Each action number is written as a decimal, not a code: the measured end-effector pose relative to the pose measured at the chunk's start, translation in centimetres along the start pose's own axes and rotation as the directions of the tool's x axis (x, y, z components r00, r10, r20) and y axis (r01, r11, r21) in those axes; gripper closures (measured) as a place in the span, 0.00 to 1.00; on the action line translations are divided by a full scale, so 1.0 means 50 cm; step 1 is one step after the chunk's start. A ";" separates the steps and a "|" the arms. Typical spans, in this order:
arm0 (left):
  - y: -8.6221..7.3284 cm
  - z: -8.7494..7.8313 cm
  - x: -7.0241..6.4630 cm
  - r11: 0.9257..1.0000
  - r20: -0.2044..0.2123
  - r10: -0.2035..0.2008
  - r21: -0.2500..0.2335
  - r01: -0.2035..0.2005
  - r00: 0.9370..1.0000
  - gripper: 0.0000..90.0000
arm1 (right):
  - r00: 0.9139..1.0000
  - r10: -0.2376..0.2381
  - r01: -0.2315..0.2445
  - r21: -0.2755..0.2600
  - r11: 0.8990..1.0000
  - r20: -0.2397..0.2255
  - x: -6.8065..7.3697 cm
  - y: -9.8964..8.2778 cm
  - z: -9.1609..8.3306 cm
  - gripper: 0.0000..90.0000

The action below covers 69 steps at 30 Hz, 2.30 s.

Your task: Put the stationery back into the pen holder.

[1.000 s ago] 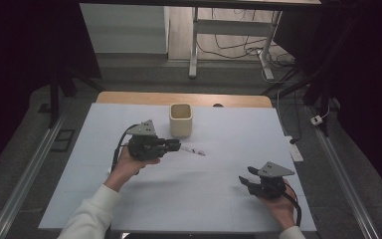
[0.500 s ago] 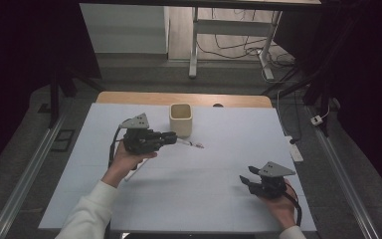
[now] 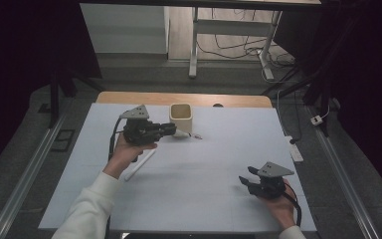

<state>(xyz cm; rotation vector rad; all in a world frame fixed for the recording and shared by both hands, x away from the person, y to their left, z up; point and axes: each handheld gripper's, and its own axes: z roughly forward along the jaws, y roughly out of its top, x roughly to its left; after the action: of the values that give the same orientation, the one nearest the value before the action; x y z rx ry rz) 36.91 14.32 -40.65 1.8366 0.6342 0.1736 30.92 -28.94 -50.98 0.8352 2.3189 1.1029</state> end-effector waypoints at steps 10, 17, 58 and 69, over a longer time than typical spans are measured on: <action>0.035 -0.027 0.024 1.000 -0.035 -0.013 -0.023 0.013 0.999 0.88 | 1.000 0.003 -0.003 0.000 1.000 -0.002 -0.001 -0.001 0.001 0.53; 0.057 -0.044 0.042 0.999 -0.060 -0.032 -0.037 0.030 0.998 0.88 | 1.000 0.001 -0.001 0.002 1.000 -0.003 0.000 -0.001 0.002 0.53; 0.101 0.024 0.129 0.986 -0.228 -0.064 0.133 0.096 0.972 0.88 | 1.000 -0.002 0.002 0.003 1.000 0.005 -0.001 -0.002 0.002 0.53; 0.094 0.073 0.140 0.986 -0.242 -0.081 0.122 0.113 0.967 0.60 | 1.000 -0.018 0.018 0.003 1.000 0.001 0.001 -0.003 0.007 0.53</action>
<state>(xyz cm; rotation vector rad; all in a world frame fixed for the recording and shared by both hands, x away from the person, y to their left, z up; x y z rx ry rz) 45.94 13.73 -38.96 1.9252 0.9199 0.2935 31.03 -28.77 -51.30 0.8143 2.3233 1.0917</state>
